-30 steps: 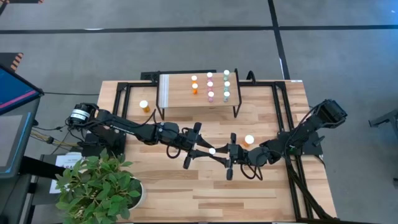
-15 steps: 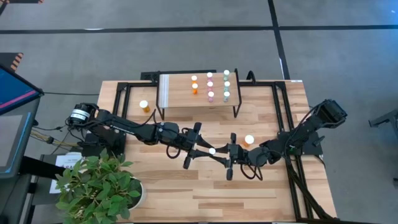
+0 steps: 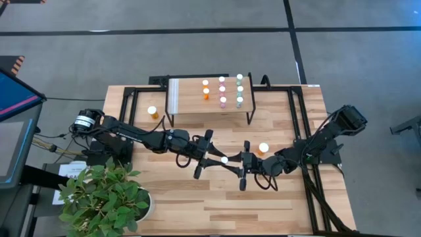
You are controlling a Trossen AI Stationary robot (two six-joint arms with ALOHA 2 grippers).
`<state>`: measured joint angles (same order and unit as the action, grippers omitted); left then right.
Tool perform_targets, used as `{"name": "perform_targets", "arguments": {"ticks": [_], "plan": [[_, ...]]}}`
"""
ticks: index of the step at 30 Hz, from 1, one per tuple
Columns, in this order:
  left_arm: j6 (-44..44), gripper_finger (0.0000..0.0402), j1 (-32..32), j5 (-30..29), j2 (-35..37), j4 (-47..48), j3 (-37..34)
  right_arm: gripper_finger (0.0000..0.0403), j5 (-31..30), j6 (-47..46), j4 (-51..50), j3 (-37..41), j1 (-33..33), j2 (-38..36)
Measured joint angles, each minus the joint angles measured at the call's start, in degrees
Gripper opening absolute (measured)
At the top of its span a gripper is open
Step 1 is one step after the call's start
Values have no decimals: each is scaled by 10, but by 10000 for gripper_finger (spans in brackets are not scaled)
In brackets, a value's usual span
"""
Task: Pick and place medicine bottles onto shelf by color
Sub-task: Align the small orange pill bottle with the other small orange pill bottles on the shelf
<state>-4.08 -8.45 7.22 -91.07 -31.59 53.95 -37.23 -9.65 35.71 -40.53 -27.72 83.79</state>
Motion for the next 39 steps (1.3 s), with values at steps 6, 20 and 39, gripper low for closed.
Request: {"name": "perform_targets", "arguments": {"ticks": [6,20,39], "plan": [[0,105,1,0,0,6,0,222,-3,-10,3,0,-4,-1],[69,105,25,-251,65,97,0,285,-54,-74,-181,0,-37,-113],[24,106,156,-350,69,-137,-141,284,-83,-78,-185,0,-46,-113]]}}
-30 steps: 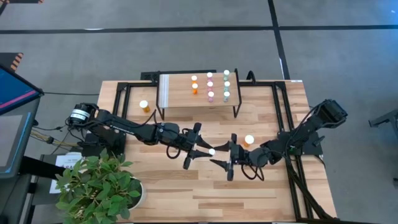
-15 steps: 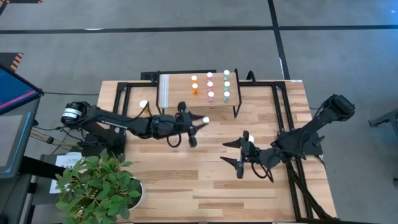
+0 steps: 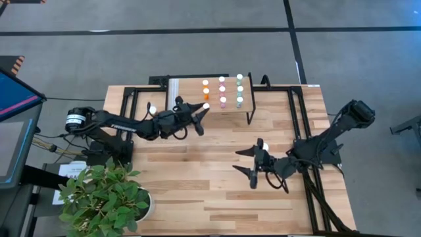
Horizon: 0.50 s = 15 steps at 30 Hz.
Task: Pick and place medicine bottles onto shelf by color
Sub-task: Align the small orange pill bottle with the other small orange pill bottles on the shelf
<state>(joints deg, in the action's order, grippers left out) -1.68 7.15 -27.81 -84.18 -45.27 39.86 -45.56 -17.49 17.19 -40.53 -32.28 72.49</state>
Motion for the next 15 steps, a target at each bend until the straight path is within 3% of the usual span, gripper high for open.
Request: {"name": "perform_targets", "arguments": {"ticks": [10,15], "plan": [[-23,107,38,13,-27,18,0,284,2,-6,0,0,6,0],[-20,107,45,18,-61,-24,0,284,4,-8,0,0,4,0]]}}
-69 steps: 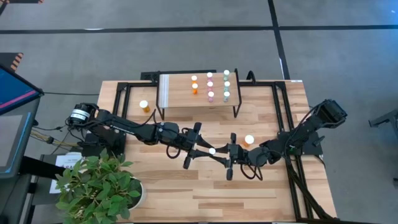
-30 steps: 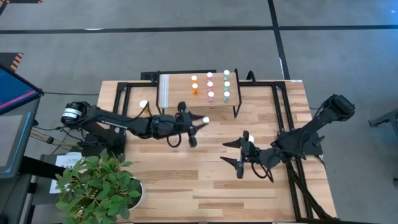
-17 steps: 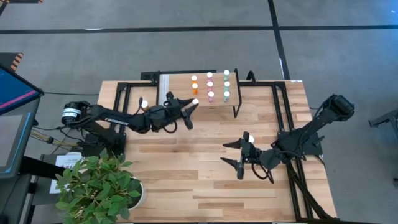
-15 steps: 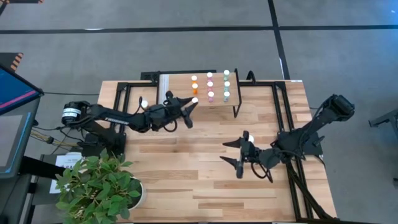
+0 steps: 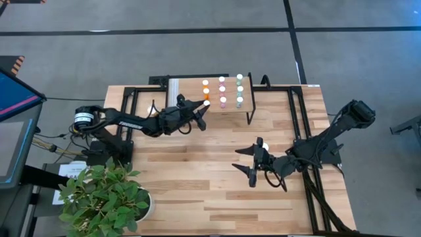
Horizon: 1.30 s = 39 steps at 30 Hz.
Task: Pick and place medicine bottles onto shelf by color
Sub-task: Align the small orange pill bottle with the other small orange pill bottles on the shelf
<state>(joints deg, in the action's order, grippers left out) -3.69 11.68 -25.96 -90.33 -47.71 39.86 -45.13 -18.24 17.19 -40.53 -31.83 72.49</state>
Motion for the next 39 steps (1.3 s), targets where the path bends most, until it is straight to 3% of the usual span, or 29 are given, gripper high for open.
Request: {"name": "perform_targets", "arguments": {"ticks": [25,39], "plan": [[0,108,30,1,-7,3,0,284,2,-4,0,0,0,0],[-1,155,33,18,-7,9,0,284,2,-4,0,0,0,0]]}}
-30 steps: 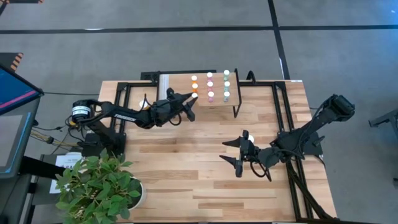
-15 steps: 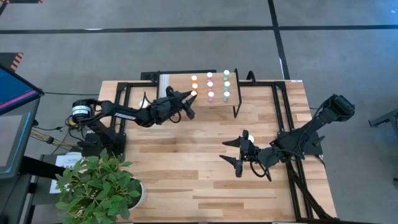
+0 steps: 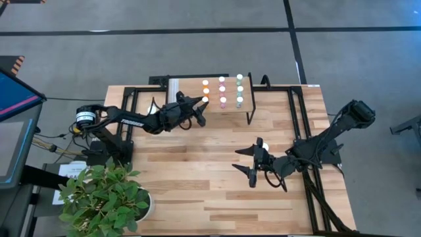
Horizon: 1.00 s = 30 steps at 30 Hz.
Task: Pick and place medicine bottles onto shelf by color
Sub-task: Align the small orange pill bottle with the other small orange pill bottles on the shelf, then put the top large orange pill bottle on the shelf
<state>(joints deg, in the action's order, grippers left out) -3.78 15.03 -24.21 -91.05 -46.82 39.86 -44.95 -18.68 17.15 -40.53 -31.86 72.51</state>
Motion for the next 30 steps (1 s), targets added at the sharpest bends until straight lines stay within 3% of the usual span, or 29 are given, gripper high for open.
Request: {"name": "perform_targets", "arguments": {"ticks": [17,25,30], "plan": [[12,172,-13,-1,88,93,0,284,1,-5,0,0,0,0],[77,172,-78,-7,238,186,0,284,7,-5,-1,0,0,0],[113,172,-118,-59,366,340,1,284,15,-7,-2,0,0,0]]}}
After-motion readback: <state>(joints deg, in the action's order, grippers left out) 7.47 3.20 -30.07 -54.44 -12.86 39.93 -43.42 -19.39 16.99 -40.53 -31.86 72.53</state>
